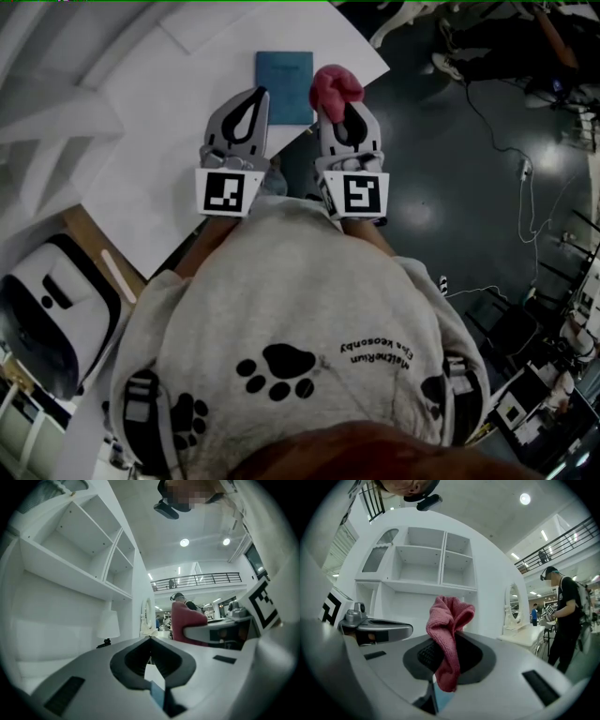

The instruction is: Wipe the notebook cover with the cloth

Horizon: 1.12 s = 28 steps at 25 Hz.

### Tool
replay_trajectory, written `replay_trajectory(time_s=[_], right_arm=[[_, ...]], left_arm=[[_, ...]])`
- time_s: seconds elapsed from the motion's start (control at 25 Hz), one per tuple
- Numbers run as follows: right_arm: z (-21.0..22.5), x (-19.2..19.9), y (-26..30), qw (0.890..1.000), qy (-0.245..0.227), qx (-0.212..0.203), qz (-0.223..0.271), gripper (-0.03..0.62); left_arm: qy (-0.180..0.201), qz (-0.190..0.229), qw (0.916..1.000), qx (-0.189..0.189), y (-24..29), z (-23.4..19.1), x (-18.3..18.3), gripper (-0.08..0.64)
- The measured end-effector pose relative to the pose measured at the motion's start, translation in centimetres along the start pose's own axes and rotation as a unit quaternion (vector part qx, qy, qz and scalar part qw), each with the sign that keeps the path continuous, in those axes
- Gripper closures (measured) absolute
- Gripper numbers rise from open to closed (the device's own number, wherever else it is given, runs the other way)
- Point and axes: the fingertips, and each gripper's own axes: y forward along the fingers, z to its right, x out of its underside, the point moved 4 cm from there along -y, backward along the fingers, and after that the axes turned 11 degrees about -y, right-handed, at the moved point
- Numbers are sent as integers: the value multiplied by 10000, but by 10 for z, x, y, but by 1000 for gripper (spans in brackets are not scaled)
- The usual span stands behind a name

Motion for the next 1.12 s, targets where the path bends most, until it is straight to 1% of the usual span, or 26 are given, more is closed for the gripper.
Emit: replay_trajectory(time_s=[0.2, 0.56, 0.68, 0.8, 0.92, 1.12], right_arm=[[-1, 0, 18, 9998, -93, 129, -99, 529], [4, 9, 38, 9992, -184, 52, -350, 529], [7, 16, 45, 9990, -219, -60, -381, 529], [9, 28, 53, 9978, -261, -215, -575, 529], [11, 32, 62, 9981, -347, -416, -300, 529], [15, 42, 78, 9958, -433, -728, -358, 529]], left_arm=[[-71, -62, 9998, 151, 12, -13, 3, 548], [-211, -175, 9994, 200, 26, -23, 14, 548], [-246, -209, 9994, 135, 32, -25, 18, 548], [-256, -254, 9993, 32, 38, -29, 25, 548], [-307, -304, 9990, -79, 40, -30, 30, 548], [-299, -411, 9983, -280, 46, -37, 41, 548]])
